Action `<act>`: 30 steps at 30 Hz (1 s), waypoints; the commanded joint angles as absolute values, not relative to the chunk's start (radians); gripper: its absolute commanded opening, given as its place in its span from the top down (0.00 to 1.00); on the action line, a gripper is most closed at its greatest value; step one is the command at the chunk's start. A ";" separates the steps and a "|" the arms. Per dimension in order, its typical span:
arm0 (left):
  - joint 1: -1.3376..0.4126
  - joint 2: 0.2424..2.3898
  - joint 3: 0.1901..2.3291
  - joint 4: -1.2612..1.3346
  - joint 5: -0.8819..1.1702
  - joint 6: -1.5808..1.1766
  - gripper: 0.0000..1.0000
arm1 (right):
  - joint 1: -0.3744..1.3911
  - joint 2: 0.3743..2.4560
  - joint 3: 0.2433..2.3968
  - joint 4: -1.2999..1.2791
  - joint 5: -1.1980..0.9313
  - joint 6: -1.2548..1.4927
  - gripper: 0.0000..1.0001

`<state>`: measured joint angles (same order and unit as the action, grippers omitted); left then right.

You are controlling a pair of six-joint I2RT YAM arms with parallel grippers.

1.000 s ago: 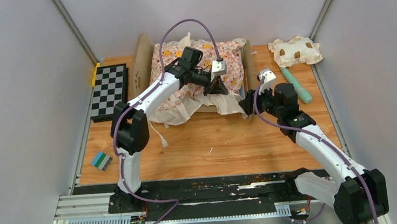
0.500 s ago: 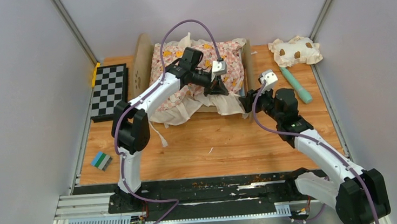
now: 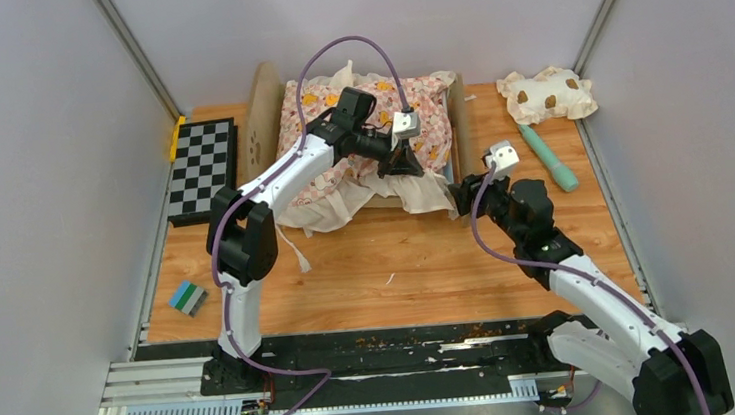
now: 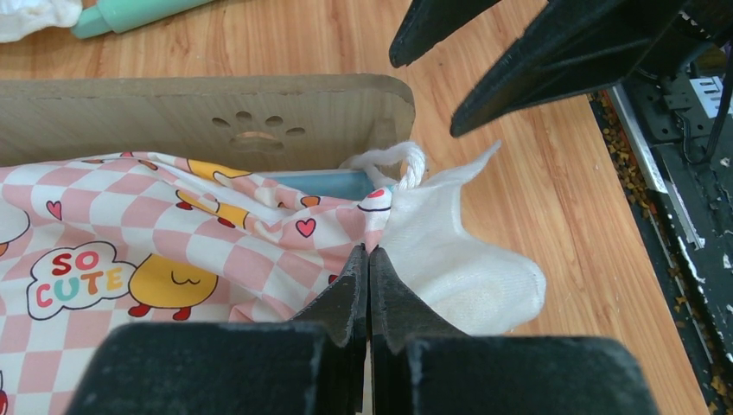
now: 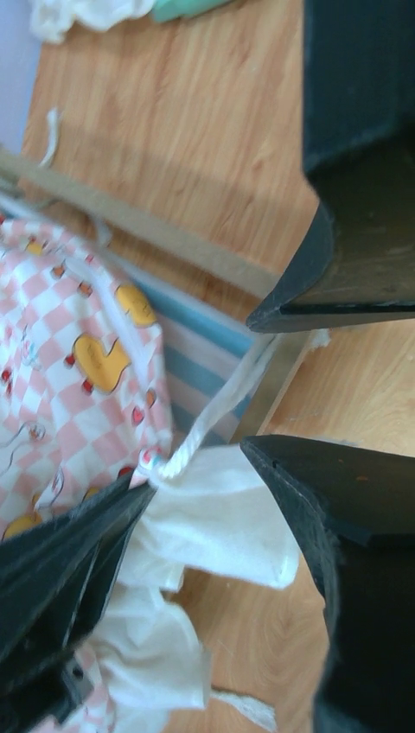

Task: Set up the pet bed
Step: Cross the ropes on the bed frame.

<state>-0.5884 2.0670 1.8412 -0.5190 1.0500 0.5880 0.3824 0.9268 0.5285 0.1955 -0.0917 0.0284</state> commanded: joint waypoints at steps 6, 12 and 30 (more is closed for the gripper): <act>-0.585 2.080 1.881 -0.480 1.092 0.563 1.00 | 0.391 0.928 0.499 0.157 0.070 0.067 0.61; -0.584 2.080 1.879 -0.479 1.094 0.558 1.00 | 0.416 1.001 0.525 0.166 -0.038 0.059 0.63; -0.584 2.081 1.880 -0.478 1.099 0.548 1.00 | 0.483 1.105 0.649 0.163 -0.097 0.100 0.53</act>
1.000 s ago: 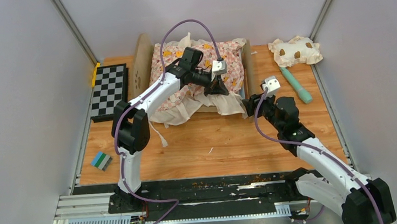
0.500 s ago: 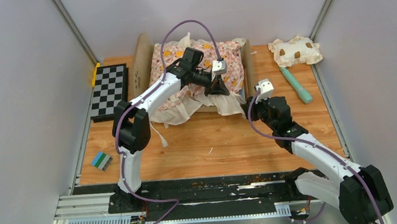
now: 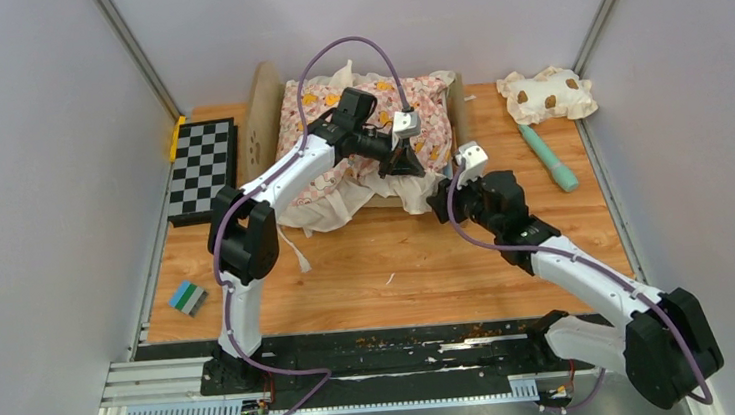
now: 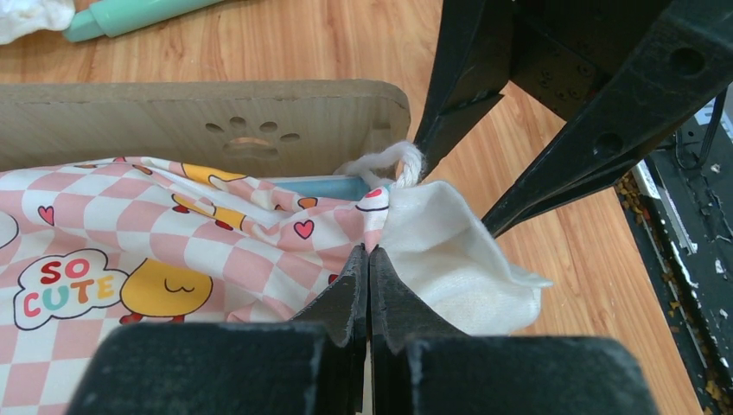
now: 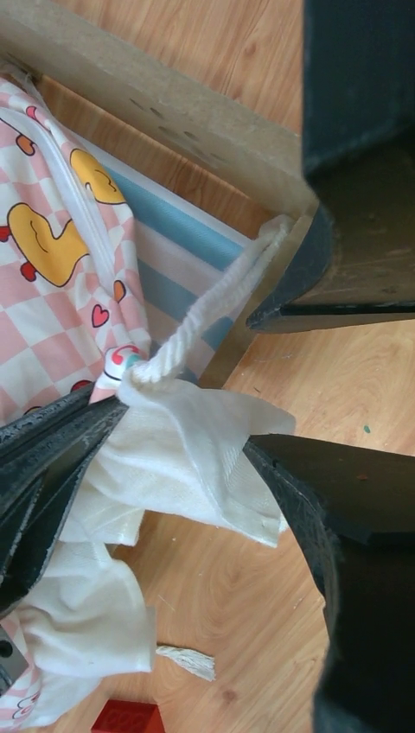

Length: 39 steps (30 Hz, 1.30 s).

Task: Set up the pet bed
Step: Cross the ropes on the bed frame.

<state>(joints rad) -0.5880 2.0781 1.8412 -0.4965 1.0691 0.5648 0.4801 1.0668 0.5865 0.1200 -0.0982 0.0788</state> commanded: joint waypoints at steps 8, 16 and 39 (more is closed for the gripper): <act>-0.585 2.081 1.882 -0.480 1.097 0.548 1.00 | 0.485 1.149 0.722 0.120 -0.054 0.073 0.51; -0.584 2.085 1.883 -0.474 1.102 0.540 1.00 | 0.486 1.115 0.739 0.075 -0.034 0.047 0.50; -0.585 2.086 1.885 -0.474 1.115 0.534 1.00 | 0.490 1.185 0.668 0.250 -0.001 -0.085 0.47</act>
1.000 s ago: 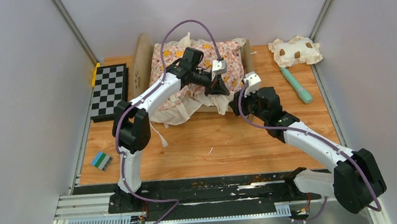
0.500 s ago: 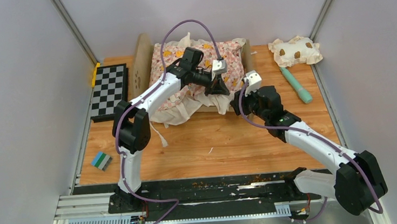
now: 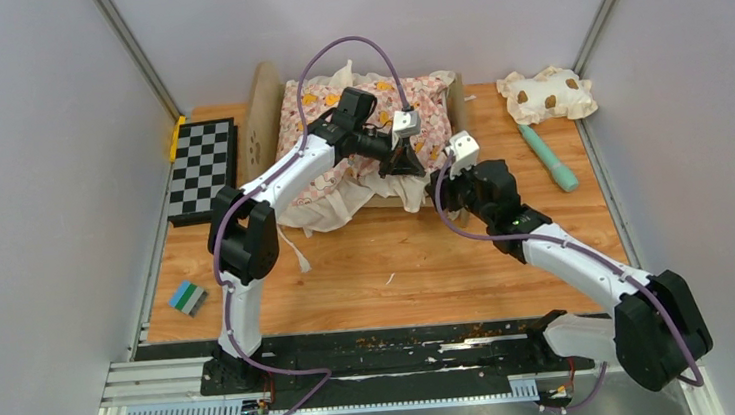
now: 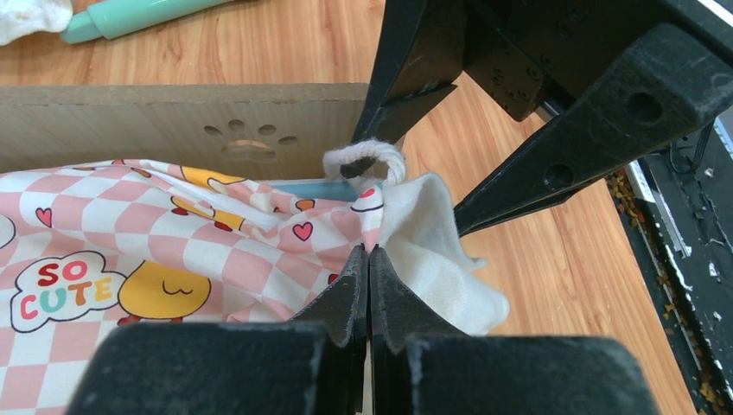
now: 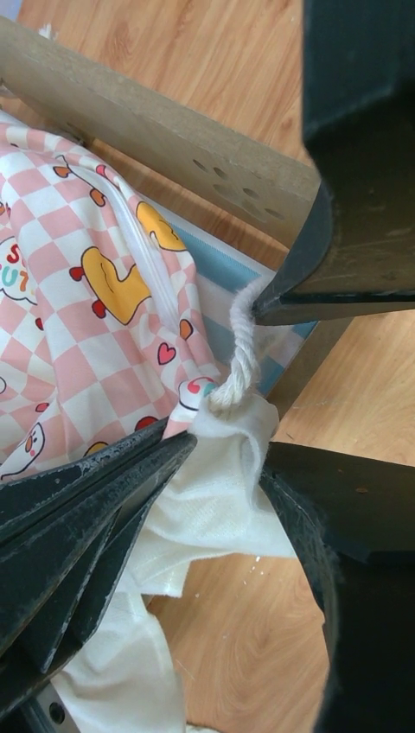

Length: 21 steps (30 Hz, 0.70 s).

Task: Set up the pet bed
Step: Cross the ropes on the bed frame.

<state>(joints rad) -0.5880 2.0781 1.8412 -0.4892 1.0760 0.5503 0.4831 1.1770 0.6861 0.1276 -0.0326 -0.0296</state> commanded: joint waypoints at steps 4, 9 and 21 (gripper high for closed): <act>-0.585 2.088 1.885 -0.473 1.116 0.534 1.00 | 0.494 1.187 0.646 0.293 0.039 -0.112 0.46; -0.584 2.090 1.885 -0.469 1.122 0.528 1.00 | 0.493 1.219 0.650 0.299 0.039 -0.134 0.45; -0.584 2.091 1.882 -0.457 1.134 0.515 1.00 | 0.493 1.302 0.652 0.360 0.068 -0.159 0.48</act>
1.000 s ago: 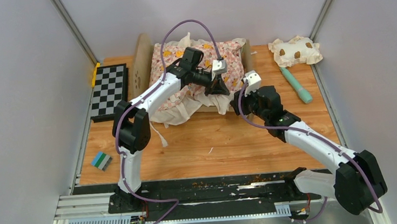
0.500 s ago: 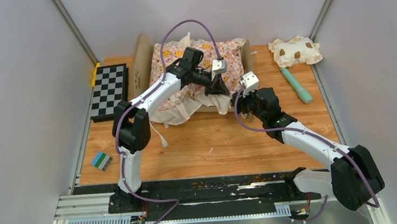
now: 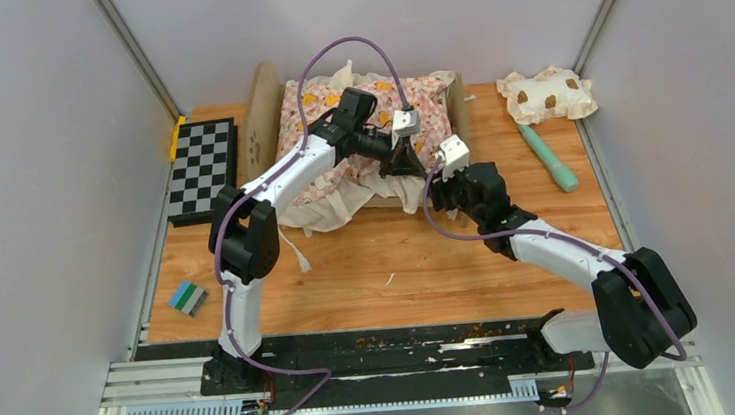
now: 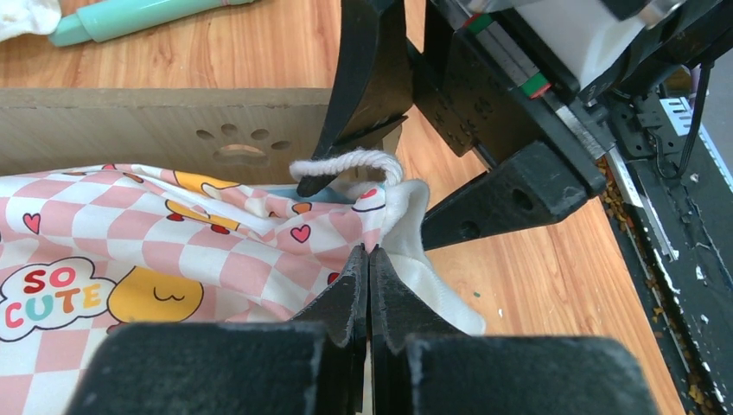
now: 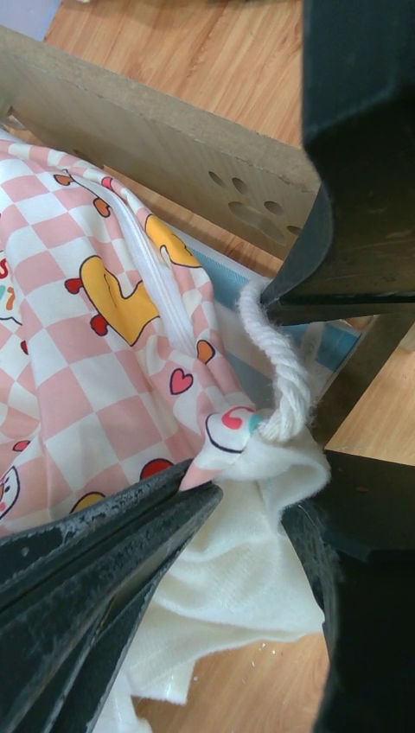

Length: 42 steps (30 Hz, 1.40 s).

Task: Set up the pet bed
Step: Cross the ropes on the bed frame.

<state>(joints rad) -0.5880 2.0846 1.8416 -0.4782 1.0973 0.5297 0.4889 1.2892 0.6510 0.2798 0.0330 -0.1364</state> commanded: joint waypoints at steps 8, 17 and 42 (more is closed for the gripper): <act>-0.585 2.093 1.882 -0.452 1.132 0.508 1.00 | 0.493 1.297 0.671 0.321 -0.022 -0.166 0.62; -0.585 2.093 1.879 -0.446 1.131 0.503 1.00 | 0.492 1.269 0.720 0.169 -0.212 -0.152 0.76; -0.584 2.095 1.881 -0.441 1.129 0.494 1.00 | 0.481 1.226 0.775 -0.108 -0.554 -0.101 0.78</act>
